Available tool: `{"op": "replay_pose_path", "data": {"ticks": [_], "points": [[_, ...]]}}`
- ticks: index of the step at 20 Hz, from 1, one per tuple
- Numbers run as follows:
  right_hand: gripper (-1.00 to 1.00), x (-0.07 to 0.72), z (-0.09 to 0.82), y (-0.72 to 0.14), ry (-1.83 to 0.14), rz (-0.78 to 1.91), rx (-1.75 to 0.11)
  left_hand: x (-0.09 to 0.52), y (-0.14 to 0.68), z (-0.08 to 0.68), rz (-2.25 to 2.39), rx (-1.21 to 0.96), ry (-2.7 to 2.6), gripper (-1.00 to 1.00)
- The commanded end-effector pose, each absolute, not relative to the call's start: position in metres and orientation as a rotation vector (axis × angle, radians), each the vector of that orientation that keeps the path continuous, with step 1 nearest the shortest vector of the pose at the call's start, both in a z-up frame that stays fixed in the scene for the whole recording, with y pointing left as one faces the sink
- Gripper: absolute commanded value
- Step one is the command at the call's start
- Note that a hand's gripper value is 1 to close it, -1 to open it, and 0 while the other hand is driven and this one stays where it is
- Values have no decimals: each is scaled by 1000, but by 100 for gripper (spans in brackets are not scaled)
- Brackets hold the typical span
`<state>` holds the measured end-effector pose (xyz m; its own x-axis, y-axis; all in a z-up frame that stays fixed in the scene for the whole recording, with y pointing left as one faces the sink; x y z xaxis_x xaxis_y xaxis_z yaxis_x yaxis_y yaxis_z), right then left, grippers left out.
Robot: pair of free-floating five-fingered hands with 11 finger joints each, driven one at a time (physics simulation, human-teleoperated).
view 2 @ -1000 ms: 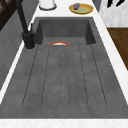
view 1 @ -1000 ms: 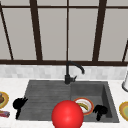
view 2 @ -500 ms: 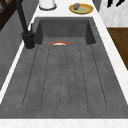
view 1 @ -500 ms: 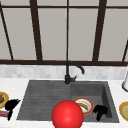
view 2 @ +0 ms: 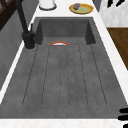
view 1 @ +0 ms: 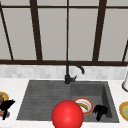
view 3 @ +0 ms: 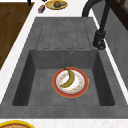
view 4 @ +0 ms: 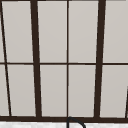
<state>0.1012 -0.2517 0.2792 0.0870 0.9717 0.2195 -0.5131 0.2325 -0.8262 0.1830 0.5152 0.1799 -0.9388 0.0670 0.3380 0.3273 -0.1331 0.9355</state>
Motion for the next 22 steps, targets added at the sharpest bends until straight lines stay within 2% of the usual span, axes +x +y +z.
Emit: {"op": "replay_pose_path", "data": {"ticks": [1,6,12,19,22], "points": [[0,101,279,-252,-889,1230,-651,204,534,158,-2206,-518,-1939,-100],[0,101,279,-252,-889,1230,-651,210,545,118,-2236,-593,-1950,-100],[0,101,279,-252,-889,1230,-651,207,559,86,-2276,-564,-1938,-100],[0,101,279,-252,-889,1230,-651,235,555,90,-2222,-625,-1899,-100],[0,101,279,-252,-889,1230,-651,225,560,92,-2212,-635,-1881,-100]]}}
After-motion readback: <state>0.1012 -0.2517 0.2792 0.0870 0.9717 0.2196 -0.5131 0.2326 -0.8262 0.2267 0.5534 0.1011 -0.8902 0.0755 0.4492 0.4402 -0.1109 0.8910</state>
